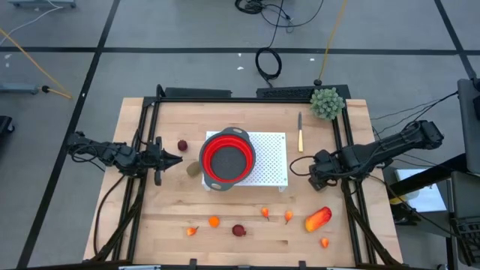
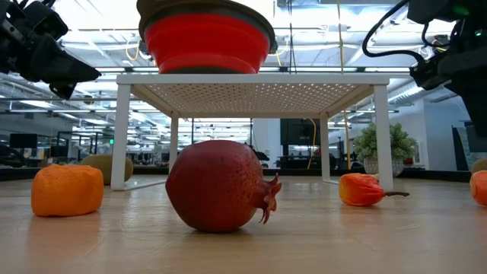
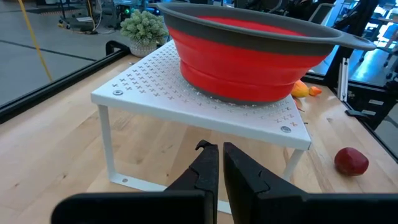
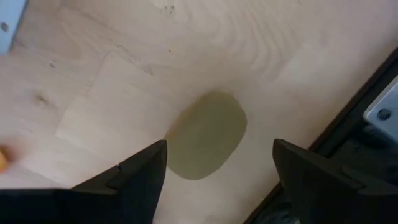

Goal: Pick & Place Fruit
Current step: Put the right kiwi into the strainer bowl on the shelf

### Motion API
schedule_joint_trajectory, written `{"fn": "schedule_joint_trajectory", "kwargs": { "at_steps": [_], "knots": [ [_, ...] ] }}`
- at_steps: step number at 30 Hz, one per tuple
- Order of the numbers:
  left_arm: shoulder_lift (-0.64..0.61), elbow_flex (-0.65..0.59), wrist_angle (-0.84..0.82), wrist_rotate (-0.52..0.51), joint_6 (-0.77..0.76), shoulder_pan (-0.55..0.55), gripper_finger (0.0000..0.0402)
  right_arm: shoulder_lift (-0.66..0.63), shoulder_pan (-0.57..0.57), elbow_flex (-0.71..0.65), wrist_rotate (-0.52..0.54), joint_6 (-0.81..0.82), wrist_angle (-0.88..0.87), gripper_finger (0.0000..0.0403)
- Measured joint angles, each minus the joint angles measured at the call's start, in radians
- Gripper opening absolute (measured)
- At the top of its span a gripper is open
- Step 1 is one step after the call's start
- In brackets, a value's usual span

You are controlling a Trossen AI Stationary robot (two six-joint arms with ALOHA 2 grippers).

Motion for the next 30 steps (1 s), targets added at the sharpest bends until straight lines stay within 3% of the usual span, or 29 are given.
{"fn": "schedule_joint_trajectory", "kwargs": {
  "at_steps": [7, 14, 30],
  "knots": [
    [0.000, 0.000, -0.001, 0.001, 0.002, 0.000, 0.0021, 0.000, 0.002, -0.010, -0.037, -0.031, 0.114, 0.0281],
    [0.000, 0.000, 0.008, 0.001, 0.002, -0.004, 0.0021, 0.014, 0.002, -0.009, -0.029, -0.041, 0.095, 0.0280],
    [0.000, 0.000, 0.016, 0.001, 0.010, -0.004, 0.0021, 0.201, 0.002, -0.004, -0.027, -0.166, 0.077, 0.0280]
  ]
}}
